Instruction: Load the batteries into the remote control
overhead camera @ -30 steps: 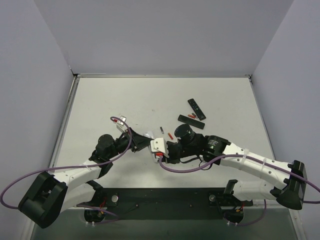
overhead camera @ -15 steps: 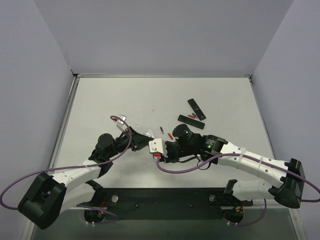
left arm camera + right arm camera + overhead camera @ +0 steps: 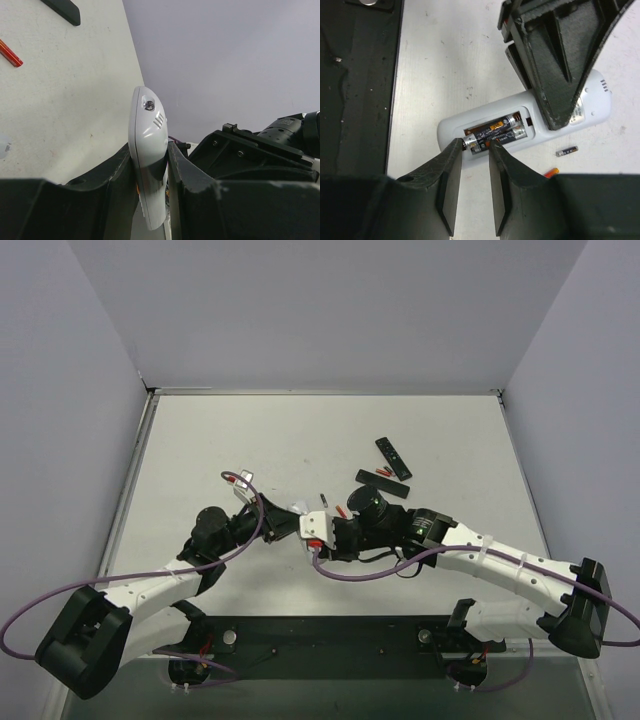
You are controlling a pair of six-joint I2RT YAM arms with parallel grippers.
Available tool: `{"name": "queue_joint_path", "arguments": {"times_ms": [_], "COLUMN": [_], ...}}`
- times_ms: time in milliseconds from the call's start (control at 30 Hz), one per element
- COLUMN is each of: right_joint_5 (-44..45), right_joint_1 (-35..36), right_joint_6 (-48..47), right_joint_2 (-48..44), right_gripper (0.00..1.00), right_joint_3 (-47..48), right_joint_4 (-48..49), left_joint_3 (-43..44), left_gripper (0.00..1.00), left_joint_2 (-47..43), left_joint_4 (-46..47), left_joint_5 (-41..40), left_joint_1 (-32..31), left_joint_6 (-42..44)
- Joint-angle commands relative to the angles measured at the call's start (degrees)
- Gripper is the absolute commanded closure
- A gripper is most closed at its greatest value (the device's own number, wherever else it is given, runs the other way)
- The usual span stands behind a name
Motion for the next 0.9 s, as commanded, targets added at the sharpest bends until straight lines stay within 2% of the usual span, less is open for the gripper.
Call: {"name": "queue_joint_path", "arguments": {"times_ms": [0,400,867], "right_joint_5": [1.43,-4.01,-6.39], "right_joint_1": [-1.85,-2.55,-2.38], "right_joint_6": [1.09,1.44,1.53], "right_joint_2": [-2.50,-3.83,-2.16], "right_gripper": [0.75,0.73,0.75], "right_joint_3": [-0.62,0.87,1.57], "right_joint_4": [1.06,-0.53,-0.27], "left_joint_3": [2.42,2.59,2.94], "left_gripper": [1.00,1.00,1.00], "left_joint_2": [-1.69,-1.25,-1.16], "left_joint_4": [1.33,0.89,0.80], "left_joint_5": [0.40,0.75,1.19], "left_joint_1": [-0.27,-0.27,-0.27], "left_joint_6": [-0.51,-0.95,-1.04]}}
